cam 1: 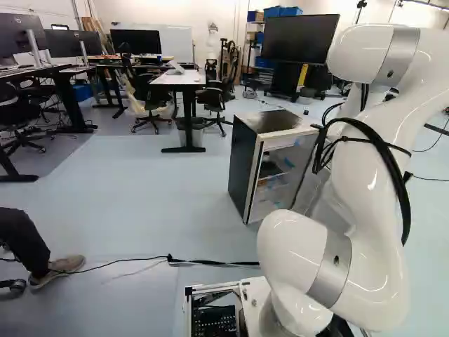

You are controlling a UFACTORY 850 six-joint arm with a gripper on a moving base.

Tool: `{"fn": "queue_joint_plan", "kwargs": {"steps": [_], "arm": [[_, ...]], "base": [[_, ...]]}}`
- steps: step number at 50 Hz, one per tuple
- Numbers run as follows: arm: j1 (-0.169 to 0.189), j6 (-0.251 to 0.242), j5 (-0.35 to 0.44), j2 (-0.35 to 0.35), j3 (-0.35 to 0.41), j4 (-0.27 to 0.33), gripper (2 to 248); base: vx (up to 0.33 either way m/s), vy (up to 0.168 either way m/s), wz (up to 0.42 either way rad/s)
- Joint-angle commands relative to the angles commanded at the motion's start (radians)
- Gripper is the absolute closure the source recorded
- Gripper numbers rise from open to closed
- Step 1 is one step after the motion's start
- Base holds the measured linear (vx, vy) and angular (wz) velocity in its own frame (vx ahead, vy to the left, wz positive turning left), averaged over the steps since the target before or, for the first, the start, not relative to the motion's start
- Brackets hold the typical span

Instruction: Open the fridge door

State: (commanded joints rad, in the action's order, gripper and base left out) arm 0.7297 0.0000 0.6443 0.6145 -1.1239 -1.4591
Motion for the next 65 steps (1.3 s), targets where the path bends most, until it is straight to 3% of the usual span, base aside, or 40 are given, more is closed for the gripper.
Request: {"fn": "queue_joint_plan", "kwargs": {"steps": [13,22,36,65], "arm": [[0.011,0.0,0.0,0.054,-0.081,0.0,3],[0.014,0.0,0.0,0.064,-0.096,0.0,3],[0.007,0.0,0.0,0.015,-0.023,0.019,3],[-0.031,0.0,0.0,-0.106,0.154,0.22,3]], "base": [[0.0,0.0,0.0],[0.0,0.0,0.0],[0.0,0.0,0.0],[0.0,0.0,0.0]]}}
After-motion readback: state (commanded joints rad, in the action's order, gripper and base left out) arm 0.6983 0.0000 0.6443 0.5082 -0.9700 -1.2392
